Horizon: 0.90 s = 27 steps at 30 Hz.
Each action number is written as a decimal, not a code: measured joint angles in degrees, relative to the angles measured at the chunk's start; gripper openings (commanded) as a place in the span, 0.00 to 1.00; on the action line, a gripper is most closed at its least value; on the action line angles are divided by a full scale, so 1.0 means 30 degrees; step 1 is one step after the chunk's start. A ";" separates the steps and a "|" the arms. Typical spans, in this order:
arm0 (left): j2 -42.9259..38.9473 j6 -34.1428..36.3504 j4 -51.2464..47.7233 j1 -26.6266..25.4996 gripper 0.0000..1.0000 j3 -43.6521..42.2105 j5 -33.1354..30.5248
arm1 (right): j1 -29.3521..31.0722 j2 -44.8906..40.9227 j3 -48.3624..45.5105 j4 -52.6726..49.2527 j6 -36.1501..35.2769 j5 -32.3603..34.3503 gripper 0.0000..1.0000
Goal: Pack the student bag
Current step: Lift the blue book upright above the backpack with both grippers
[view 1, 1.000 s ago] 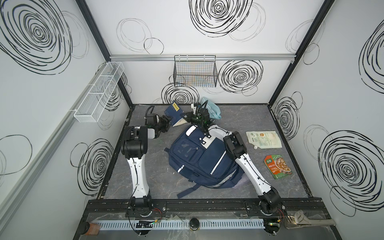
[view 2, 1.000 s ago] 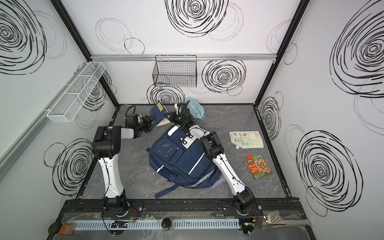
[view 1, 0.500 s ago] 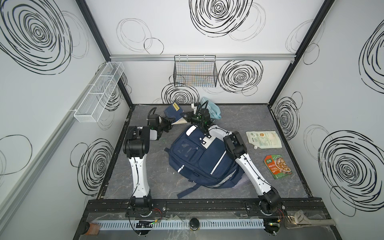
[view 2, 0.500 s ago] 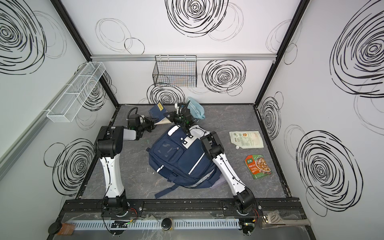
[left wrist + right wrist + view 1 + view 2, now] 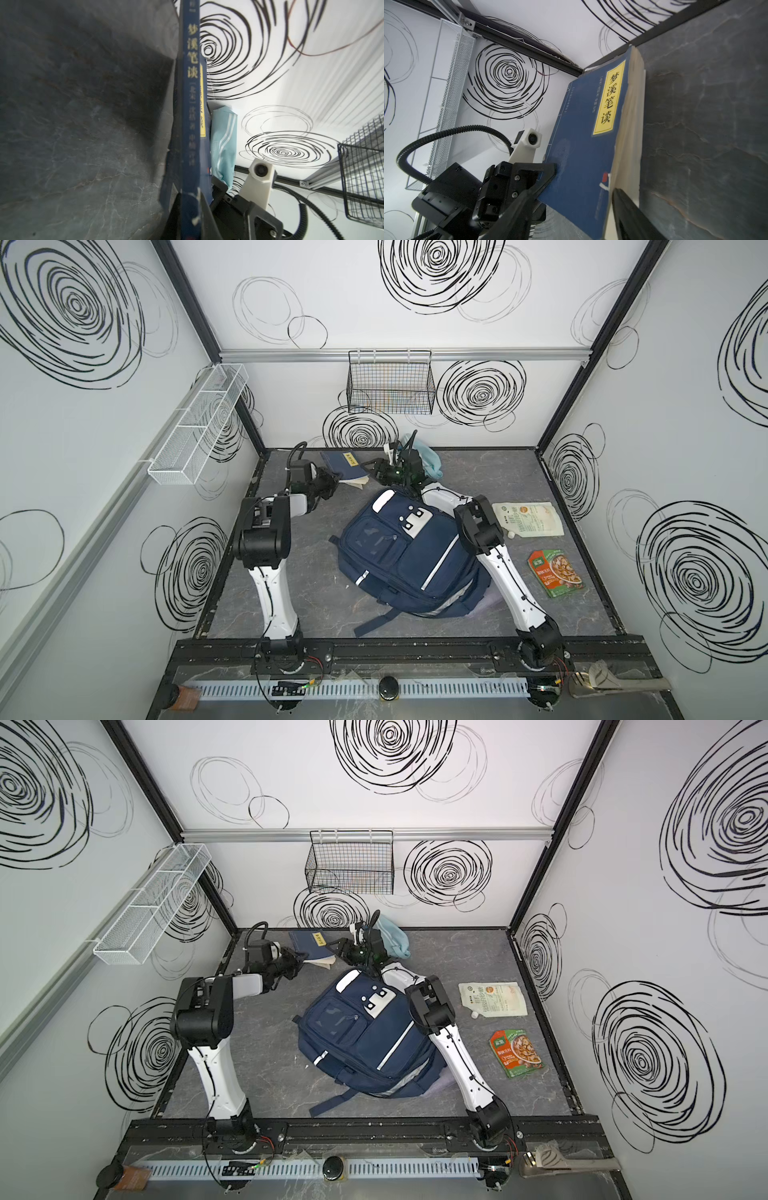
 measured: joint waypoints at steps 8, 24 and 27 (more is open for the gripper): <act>-0.5071 0.3767 -0.3381 -0.0328 0.00 0.0182 -0.2295 | -0.0007 -0.5894 -0.4197 -0.0532 -0.1712 0.0714 0.80; -1.4695 0.6222 -0.5843 -0.2200 0.00 -0.2528 -0.6819 | 0.1027 -1.7442 -1.5810 0.0095 -0.2572 0.2208 0.87; -1.6174 0.7060 -0.5763 -0.3752 0.00 -0.2528 -0.8247 | 0.1020 -2.0385 -1.7741 0.0903 -0.2572 0.3024 0.97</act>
